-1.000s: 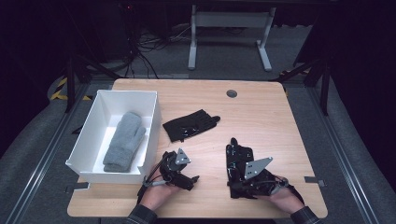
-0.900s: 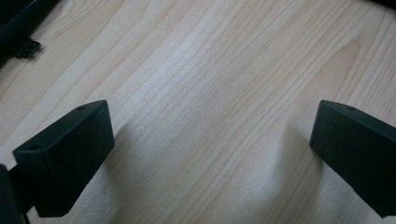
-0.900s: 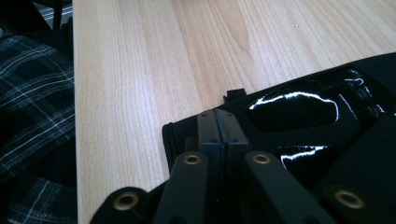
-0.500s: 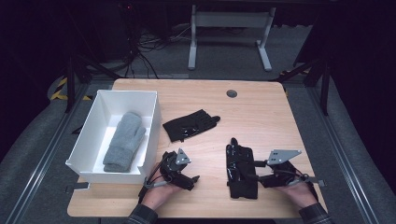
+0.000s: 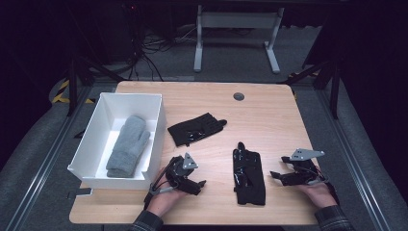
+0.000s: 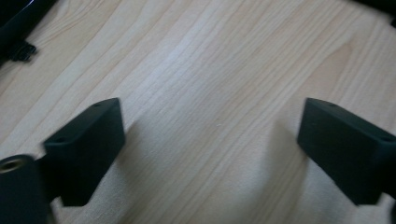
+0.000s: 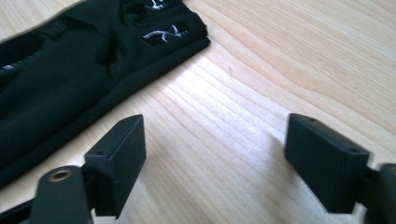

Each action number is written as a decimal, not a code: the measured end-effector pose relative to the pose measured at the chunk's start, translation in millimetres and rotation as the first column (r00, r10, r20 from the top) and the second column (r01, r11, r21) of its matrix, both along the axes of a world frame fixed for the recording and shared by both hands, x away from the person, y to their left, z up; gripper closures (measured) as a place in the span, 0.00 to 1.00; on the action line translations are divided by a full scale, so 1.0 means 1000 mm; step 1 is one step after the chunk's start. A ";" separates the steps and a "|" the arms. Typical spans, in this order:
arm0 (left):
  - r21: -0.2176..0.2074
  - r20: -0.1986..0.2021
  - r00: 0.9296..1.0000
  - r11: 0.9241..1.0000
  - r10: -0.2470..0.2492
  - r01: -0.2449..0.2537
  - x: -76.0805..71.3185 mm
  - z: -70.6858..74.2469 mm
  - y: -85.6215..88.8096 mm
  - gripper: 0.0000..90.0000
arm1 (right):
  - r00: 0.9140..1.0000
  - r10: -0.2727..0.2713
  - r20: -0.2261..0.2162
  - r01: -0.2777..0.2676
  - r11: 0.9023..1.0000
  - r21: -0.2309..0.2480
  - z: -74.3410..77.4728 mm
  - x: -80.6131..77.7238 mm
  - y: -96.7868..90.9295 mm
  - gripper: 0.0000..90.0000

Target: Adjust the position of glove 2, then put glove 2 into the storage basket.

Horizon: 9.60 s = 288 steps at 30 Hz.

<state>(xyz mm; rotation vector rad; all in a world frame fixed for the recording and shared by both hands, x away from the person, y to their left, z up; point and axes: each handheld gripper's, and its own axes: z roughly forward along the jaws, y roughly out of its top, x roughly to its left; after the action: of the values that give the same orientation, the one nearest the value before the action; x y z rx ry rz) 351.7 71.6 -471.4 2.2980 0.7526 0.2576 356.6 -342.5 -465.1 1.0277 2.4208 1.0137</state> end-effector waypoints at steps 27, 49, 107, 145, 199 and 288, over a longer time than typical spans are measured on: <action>-0.034 -0.008 0.987 0.986 0.161 -0.161 0.078 0.037 -0.017 1.00 | 1.000 -0.015 0.022 0.015 1.000 0.008 -0.003 0.000 -0.002 0.17; 0.005 -0.023 0.975 0.976 0.220 -0.220 0.119 0.015 -0.019 1.00 | 1.000 -0.018 0.023 0.018 1.000 0.008 -0.003 0.000 -0.002 0.17; 0.058 -0.094 0.988 0.991 0.126 -0.121 0.043 0.020 -0.014 1.00 | 1.000 -0.017 0.023 0.017 1.000 0.008 -0.003 0.000 -0.002 0.17; -0.003 -0.148 0.986 0.997 0.073 -0.074 0.020 0.020 -0.004 0.69 | 1.000 -0.009 0.022 0.009 1.000 0.007 -0.004 0.001 -0.001 0.15; -0.416 -0.170 0.984 0.909 -0.049 -0.026 0.031 0.064 -0.020 0.97 | 0.939 0.319 -0.129 -0.306 0.946 0.110 0.006 -0.007 0.070 1.00; -0.062 -0.072 0.982 0.983 -0.175 0.171 0.013 0.041 -0.066 0.20 | 1.000 -0.013 0.013 0.014 1.000 -0.018 -0.001 0.025 0.052 0.21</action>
<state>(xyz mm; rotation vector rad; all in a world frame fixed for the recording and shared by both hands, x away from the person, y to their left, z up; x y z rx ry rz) 365.1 5.8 -430.9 2.3148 0.5853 0.0678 381.7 -290.6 -465.9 1.0269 2.4051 0.9895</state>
